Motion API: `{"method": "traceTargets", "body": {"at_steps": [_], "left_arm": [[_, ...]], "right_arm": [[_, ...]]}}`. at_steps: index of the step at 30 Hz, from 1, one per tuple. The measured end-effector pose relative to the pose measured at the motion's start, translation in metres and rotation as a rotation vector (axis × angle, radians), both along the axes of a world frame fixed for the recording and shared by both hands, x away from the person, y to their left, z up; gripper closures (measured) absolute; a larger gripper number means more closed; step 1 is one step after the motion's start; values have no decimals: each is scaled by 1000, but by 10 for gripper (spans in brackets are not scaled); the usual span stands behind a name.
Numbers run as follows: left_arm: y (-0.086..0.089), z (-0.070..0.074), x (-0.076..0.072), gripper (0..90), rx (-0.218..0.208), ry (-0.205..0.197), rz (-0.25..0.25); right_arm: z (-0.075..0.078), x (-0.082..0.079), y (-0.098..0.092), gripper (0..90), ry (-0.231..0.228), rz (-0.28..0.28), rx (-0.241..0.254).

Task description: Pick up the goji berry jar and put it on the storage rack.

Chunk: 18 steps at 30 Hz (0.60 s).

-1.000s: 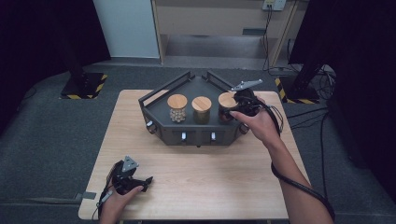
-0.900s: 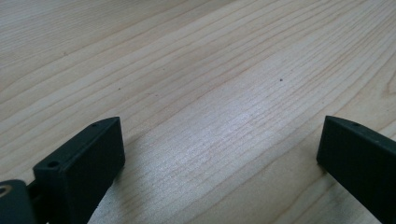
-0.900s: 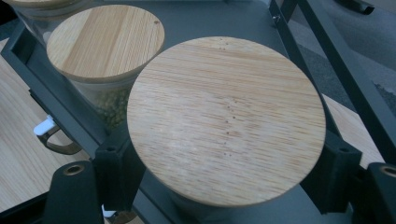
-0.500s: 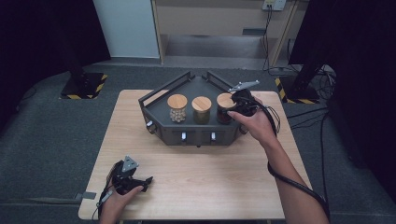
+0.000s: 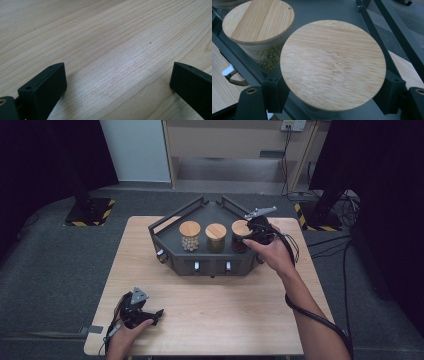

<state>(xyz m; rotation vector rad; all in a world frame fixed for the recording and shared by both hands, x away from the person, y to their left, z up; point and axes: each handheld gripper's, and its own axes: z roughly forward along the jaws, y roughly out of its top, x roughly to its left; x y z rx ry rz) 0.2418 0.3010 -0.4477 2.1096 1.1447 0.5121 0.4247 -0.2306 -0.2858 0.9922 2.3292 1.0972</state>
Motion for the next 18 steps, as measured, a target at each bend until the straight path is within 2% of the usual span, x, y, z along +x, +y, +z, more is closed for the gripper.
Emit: {"method": "traceTargets", "body": {"at_steps": [18], "left_arm": [[0, 0, 0, 0, 0, 0, 0]], "right_arm": [[-9, 2, -5, 261, 10, -8, 19]]}}
